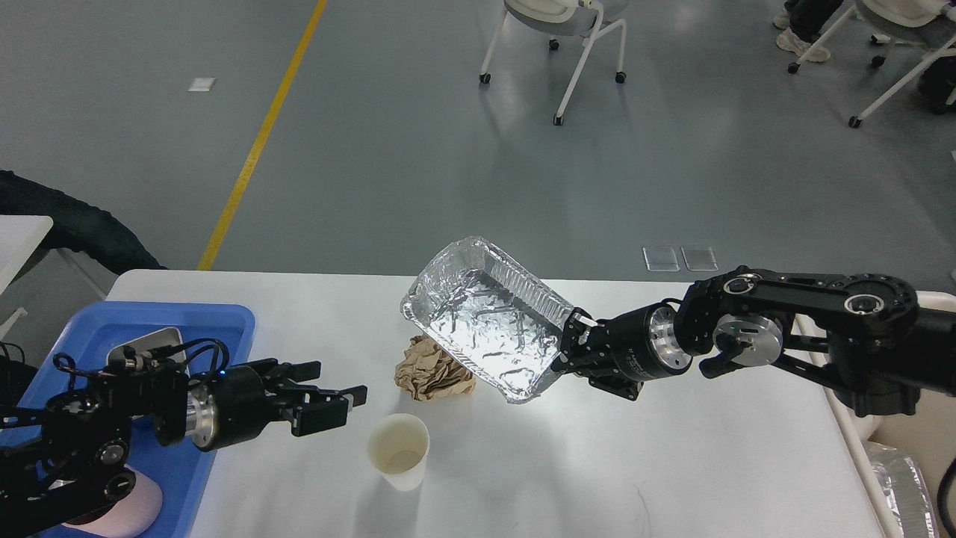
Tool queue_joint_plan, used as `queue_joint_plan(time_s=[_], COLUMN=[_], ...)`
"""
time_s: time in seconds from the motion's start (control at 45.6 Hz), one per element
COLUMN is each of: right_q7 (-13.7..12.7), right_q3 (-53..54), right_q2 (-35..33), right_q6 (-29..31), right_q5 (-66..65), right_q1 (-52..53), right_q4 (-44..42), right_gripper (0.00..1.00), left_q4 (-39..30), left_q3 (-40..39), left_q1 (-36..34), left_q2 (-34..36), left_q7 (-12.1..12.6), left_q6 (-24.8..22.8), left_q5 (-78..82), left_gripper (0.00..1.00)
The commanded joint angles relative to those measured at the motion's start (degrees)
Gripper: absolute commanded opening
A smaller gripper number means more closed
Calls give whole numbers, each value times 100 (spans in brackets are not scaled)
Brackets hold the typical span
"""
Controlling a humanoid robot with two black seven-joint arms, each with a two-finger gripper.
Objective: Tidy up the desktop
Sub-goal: 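Grasp the white paper cup with the left gripper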
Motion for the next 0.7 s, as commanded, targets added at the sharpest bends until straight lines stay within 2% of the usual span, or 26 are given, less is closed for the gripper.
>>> queue_joint_plan(time_s=[0.0,0.153,0.57,0.68], right_q7=[2,10,10,10], right_q3=[-1,8,87,105], right_q2=[-5,-5,-14,-14], right_q6=[0,0,0,0], right_q5=[-8,-8,-43,-43], right_q1=[-33,-42,-60,-60], right_q4=[-5,-5,3,3], right_gripper=[0,0,0,0], left_q4=[60,306,886,992], left_q3=[149,158,343,439], left_q1=[7,86,245,245], left_q2=[-143,-275,-917,-1040], left_q7=[-7,-7,11,11], left_q6=[-11,-29,-99,-125], left_q5=[196,320,320,320], left_gripper=[96,92,75,62])
